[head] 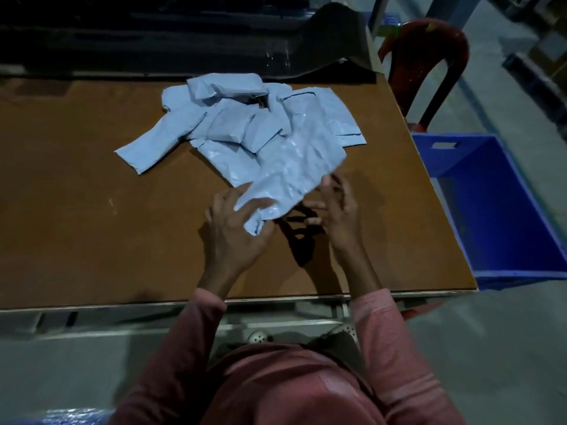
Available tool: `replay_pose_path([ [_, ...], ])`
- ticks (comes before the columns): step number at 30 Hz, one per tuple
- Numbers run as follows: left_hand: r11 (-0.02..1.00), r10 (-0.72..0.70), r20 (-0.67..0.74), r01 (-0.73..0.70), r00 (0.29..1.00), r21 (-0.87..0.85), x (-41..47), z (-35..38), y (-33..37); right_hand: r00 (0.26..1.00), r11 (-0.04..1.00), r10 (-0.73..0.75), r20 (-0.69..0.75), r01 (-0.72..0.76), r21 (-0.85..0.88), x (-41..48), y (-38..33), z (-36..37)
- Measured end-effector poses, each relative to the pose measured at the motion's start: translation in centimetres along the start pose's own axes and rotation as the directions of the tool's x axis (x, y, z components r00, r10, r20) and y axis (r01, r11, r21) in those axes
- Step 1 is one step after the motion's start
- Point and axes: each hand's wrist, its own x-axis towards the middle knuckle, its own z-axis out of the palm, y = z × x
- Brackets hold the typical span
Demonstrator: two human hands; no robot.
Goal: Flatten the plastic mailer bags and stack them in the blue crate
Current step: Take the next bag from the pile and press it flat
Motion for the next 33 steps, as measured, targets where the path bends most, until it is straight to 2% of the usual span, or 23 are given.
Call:
replay_pose_path([
  [4, 0.971, 0.215, 0.12, -0.2, 0.969, -0.13, -0.3, 2.0, 1.6, 0.976, 0.993, -0.007, -0.219, 0.032, 0.112, 0.3, -0.2, -3.8],
  [5, 0.969, 0.207, 0.151, -0.182, 0.966, -0.169, -0.3, 2.4, 1.8, 0.96, 0.989, 0.015, -0.279, 0.026, 0.145, 0.2, 0.1, -4.7],
  [6, 0.971, 0.133, 0.187, -0.09, 0.973, -0.221, -0.2, 2.6, 2.1, 0.946, 0.981, 0.055, -0.318, 0.008, 0.192, 0.0, 0.4, -5.4],
  [7, 0.955, -0.01, 0.221, 0.075, 0.975, -0.286, -0.2, 2.9, 2.3, 0.935, 0.97, 0.103, -0.339, -0.019, 0.242, -0.3, 0.5, -6.0],
  [8, 0.891, -0.19, 0.249, 0.273, 0.95, -0.363, -0.2, 3.2, 2.7, 0.929, 0.958, 0.144, -0.341, -0.044, 0.284, -0.5, 0.7, -6.5],
  [10, 0.619, -0.471, 0.359, 0.592, 0.806, -0.516, 0.3, 3.7, 3.3, 0.92, 0.937, 0.19, -0.342, -0.067, 0.342, -0.9, 1.2, -7.4],
  [12, 0.369, -0.514, 0.514, 0.719, 0.686, -0.589, 1.0, 4.2, 3.8, 0.917, 0.927, 0.201, -0.344, -0.065, 0.37, -1.4, 1.5, -7.8],
  [13, 0.303, -0.481, 0.568, 0.735, 0.667, -0.606, 1.4, 4.3, 4.2, 0.917, 0.928, 0.207, -0.342, -0.072, 0.367, -1.6, 1.5, -7.8],
  [14, 0.278, -0.459, 0.587, 0.736, 0.666, -0.617, 1.7, 4.3, 4.6, 0.912, 0.931, 0.217, -0.347, -0.087, 0.354, -1.7, 1.6, -8.0],
  [20, 0.275, -0.543, 0.553, 0.756, 0.633, -0.595, 2.7, 4.9, 3.1, 0.848, 0.948, 0.259, -0.463, -0.131, 0.29, -1.9, 2.6, -10.3],
  [24, 0.316, -0.539, 0.552, 0.76, 0.636, -0.567, 3.1, 5.3, 2.1, 0.857, 0.952, 0.262, -0.443, -0.155, 0.264, -1.9, 3.0, -10.9],
  [26, 0.357, -0.529, 0.554, 0.761, 0.642, -0.541, 3.3, 5.7, 1.3, 0.853, 0.967, 0.232, -0.467, -0.15, 0.207, -1.7, 3.2, -11.1],
  [27, 0.381, -0.529, 0.552, 0.762, 0.644, -0.524, 3.5, 5.8, 1.0, 0.84, 0.982, 0.185, -0.511, -0.144, 0.119, -1.6, 3.3, -11.3],
  [28, 0.432, -0.535, 0.539, 0.759, 0.651, -0.488, 3.7, 5.9, 0.9, 0.815, 0.988, 0.1, -0.57, -0.149, -0.04, -1.4, 3.5, -11.5],
  [29, 0.529, -0.549, 0.488, 0.734, 0.678, -0.426, 3.7, 5.9, 1.0, 0.791, 0.957, -0.022, -0.611, -0.16, -0.242, -1.4, 3.7, -11.8],
  [30, 0.657, -0.543, 0.406, 0.673, 0.735, -0.34, 3.5, 6.0, 1.0, 0.785, 0.89, -0.156, -0.6, -0.152, -0.431, -1.4, 3.9, -11.9],
  [32, 0.877, -0.404, 0.25, 0.45, 0.88, -0.166, 2.5, 6.0, 1.3, 0.806, 0.724, -0.371, -0.462, -0.061, -0.687, -1.4, 4.1, -11.7],
  [33, 0.936, -0.309, 0.211, 0.336, 0.927, -0.104, 1.8, 6.0, 1.7, 0.82, 0.655, -0.429, -0.38, -0.007, -0.756, -1.3, 4.1, -11.4],
])
